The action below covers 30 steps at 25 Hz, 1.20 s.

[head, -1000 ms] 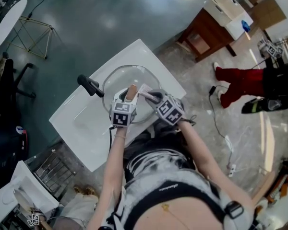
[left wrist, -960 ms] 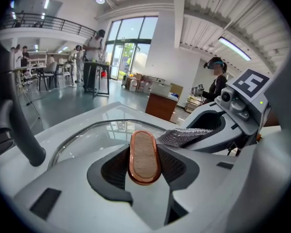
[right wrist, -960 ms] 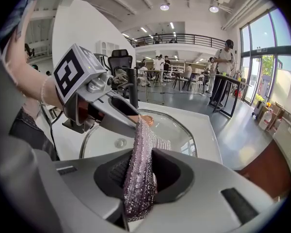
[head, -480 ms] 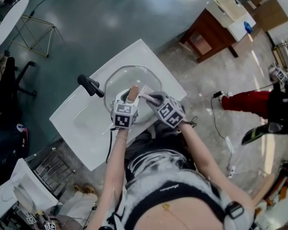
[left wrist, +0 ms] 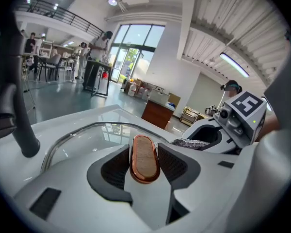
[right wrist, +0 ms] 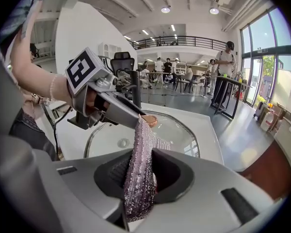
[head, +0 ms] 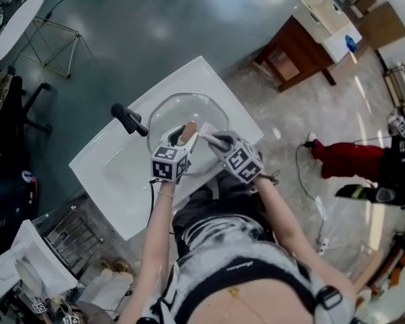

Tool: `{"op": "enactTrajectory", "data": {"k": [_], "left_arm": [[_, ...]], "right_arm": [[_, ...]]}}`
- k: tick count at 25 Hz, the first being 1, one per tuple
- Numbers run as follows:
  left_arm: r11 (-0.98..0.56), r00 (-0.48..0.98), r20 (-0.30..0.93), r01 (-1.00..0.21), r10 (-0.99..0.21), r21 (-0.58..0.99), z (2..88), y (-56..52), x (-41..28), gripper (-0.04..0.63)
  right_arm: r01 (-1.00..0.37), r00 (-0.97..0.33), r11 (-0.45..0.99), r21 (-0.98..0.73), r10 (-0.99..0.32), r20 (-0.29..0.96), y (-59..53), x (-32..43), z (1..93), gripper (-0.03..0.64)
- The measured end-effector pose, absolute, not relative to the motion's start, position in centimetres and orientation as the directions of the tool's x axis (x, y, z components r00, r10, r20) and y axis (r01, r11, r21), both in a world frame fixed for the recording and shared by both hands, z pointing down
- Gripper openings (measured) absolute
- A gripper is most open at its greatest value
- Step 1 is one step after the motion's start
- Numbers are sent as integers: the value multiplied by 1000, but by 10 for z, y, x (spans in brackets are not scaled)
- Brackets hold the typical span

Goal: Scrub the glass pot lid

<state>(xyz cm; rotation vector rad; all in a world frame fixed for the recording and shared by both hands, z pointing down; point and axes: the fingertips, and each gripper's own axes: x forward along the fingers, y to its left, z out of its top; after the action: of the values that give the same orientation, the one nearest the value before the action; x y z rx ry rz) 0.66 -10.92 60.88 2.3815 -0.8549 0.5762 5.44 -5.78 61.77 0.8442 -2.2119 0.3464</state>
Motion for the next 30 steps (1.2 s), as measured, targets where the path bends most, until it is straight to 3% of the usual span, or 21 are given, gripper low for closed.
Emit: {"op": "enactTrajectory", "data": {"k": [5, 8, 16, 25, 30], "left_arm": [[-676, 667, 543, -702, -511, 226, 593, -96, -19, 241], [-581, 649, 523, -750, -553, 317, 594, -87, -49, 288], [-297, 525, 580, -845, -623, 445, 631, -68, -136, 288], [-153, 624, 569, -734, -536, 661, 670, -46, -126, 288], [-135, 675, 510, -663, -533, 736, 673, -45, -118, 231]], "right_arm": [[-658, -492, 751, 60, -488, 721, -58, 56, 616, 91], [-647, -475, 757, 94, -497, 726, -59, 56, 617, 91], [-649, -460, 754, 104, -498, 735, -59, 58, 619, 91], [-621, -433, 767, 160, -506, 746, -55, 48, 622, 92], [-594, -446, 787, 170, -497, 744, -48, 33, 623, 92]]}}
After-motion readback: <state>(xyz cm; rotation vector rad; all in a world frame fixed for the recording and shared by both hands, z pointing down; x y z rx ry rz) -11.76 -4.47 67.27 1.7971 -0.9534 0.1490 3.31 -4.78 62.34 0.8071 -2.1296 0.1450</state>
